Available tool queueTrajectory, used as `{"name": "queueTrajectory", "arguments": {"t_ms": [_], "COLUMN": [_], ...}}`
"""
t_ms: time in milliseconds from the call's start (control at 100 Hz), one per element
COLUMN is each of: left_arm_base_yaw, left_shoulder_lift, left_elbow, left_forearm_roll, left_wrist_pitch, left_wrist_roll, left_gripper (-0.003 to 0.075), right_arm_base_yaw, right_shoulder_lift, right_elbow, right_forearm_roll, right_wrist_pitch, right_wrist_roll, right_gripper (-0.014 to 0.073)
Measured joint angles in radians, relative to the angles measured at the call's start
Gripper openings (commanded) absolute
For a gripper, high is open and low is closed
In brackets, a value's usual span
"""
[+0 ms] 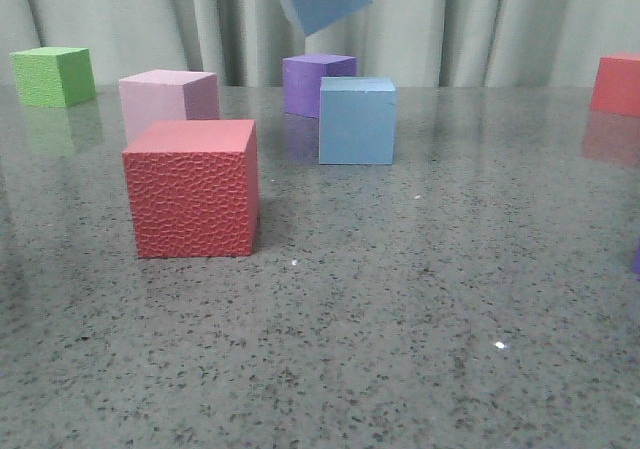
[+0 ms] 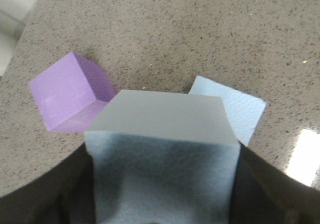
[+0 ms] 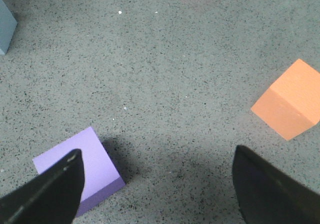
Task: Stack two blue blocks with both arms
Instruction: 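Carry the held cube above the placed light-blue cube, then lower the held cube onto the placed light-blue cube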
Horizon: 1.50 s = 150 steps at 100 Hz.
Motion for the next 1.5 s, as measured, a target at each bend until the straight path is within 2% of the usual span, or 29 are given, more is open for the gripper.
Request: {"name": "queueTrajectory", "arguments": {"t_ms": [240,520,710,1500], "left_arm_base_yaw": [-0.002,-0.002,-0.002,-0.002], "left_shoulder_lift": [0.0,0.0,0.0,0.04], "left_elbow": [0.0,0.0,0.0,0.0], "left_forearm_roll": [-0.079,-0.1,-0.108,-0.111], "left_wrist_pitch": [0.0,0.0,0.0,0.0], "left_wrist_roll": [0.032,0.164,0.2,0.209], "left_gripper": [0.0223,0.0223,0.0223,0.0224], "right_arm_base_yaw": [0.0,0.0,0.0,0.0], "right_shoulder_lift": [0.0,0.0,0.0,0.0], "right_elbow": [0.0,0.0,0.0,0.0], "right_forearm_roll": [0.0,0.0,0.0,0.0], "right_wrist_pitch": [0.0,0.0,0.0,-0.013], "right_wrist_roll": [0.0,0.0,0.0,0.0], "right_gripper": [0.06,0.06,0.06,0.06]}}
